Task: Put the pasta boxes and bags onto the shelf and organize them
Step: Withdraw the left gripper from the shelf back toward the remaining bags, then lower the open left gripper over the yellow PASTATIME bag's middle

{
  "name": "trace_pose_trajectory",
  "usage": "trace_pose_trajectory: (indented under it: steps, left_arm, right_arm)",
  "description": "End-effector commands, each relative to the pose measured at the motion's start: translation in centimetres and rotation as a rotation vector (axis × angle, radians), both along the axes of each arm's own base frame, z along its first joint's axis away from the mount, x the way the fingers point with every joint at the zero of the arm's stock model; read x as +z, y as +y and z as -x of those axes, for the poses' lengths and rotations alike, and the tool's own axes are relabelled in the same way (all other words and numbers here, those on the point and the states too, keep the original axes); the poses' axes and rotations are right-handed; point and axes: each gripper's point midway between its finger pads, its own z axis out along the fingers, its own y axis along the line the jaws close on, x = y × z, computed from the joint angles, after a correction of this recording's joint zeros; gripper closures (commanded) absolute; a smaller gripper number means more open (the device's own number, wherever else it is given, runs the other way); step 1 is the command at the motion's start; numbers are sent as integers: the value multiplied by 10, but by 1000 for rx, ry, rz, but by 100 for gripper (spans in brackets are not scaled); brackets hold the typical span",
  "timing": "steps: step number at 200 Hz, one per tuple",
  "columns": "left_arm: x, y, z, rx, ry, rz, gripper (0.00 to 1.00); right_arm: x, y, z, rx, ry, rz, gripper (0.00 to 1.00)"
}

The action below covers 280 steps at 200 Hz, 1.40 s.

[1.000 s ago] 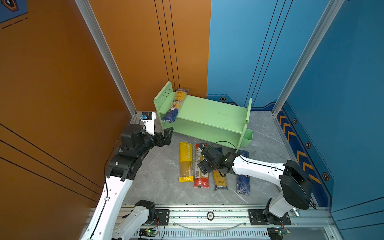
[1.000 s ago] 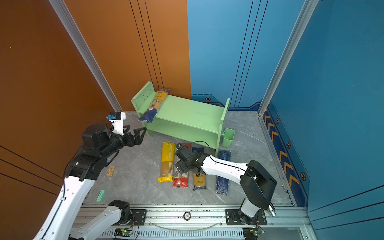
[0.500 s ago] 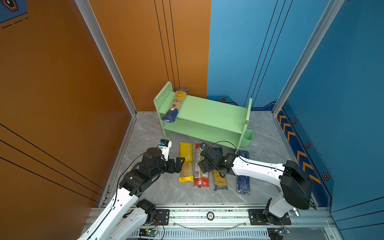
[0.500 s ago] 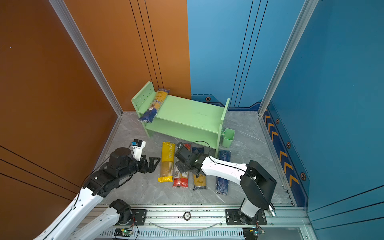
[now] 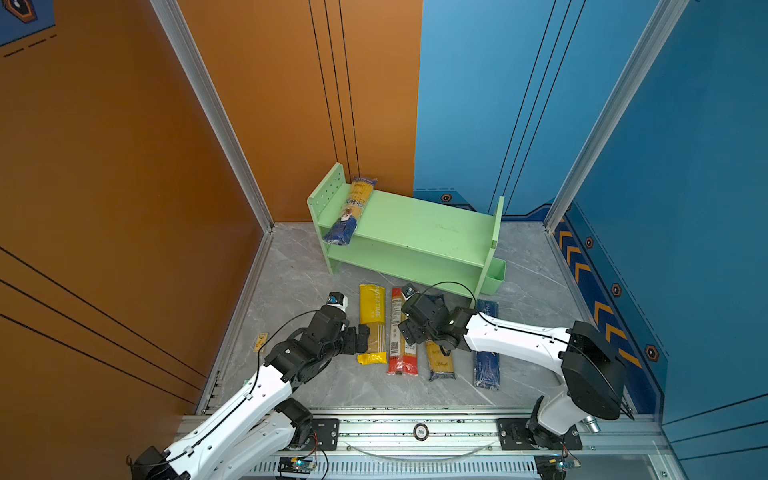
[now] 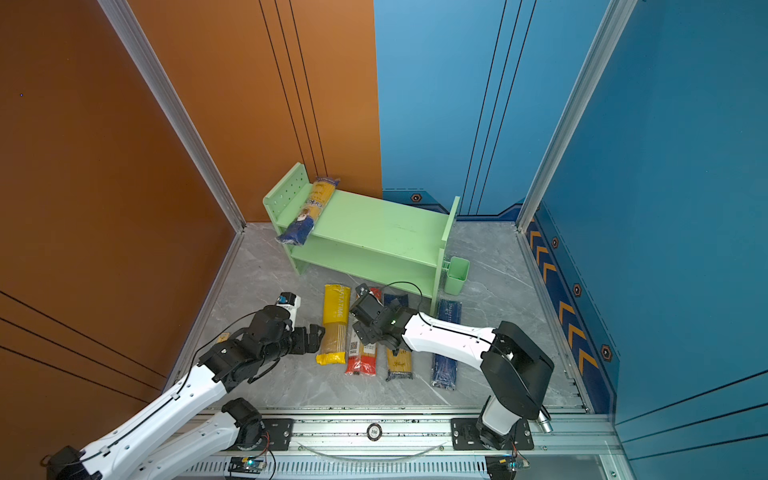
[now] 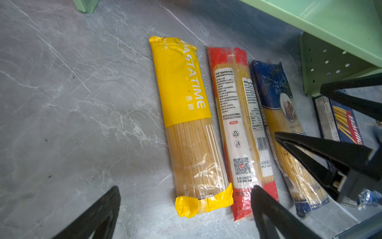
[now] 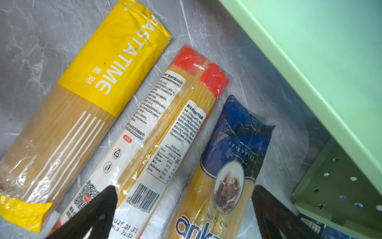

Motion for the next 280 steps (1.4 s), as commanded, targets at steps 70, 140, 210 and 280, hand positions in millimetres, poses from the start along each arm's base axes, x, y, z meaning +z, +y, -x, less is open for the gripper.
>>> trace_pose_trajectory:
  steps: [70,140,210,280]
  left_arm:
    - [-25,-20,-8,22,32,-13,1]
    - [-45,-30,-9,15,80,-47,1]
    - [-68,-37,-14,26,128,-69,1]
    - [-86,-31,-14,73,176,-113,1]
  right_arm:
    - [1,-17,-1,-45,-10,21,0]
    - [1,-21,-2,-52,-11,11,0]
    - [0,-27,-3,-61,-5,1,0]
    - [0,-33,-3,-74,-5,-10,0]
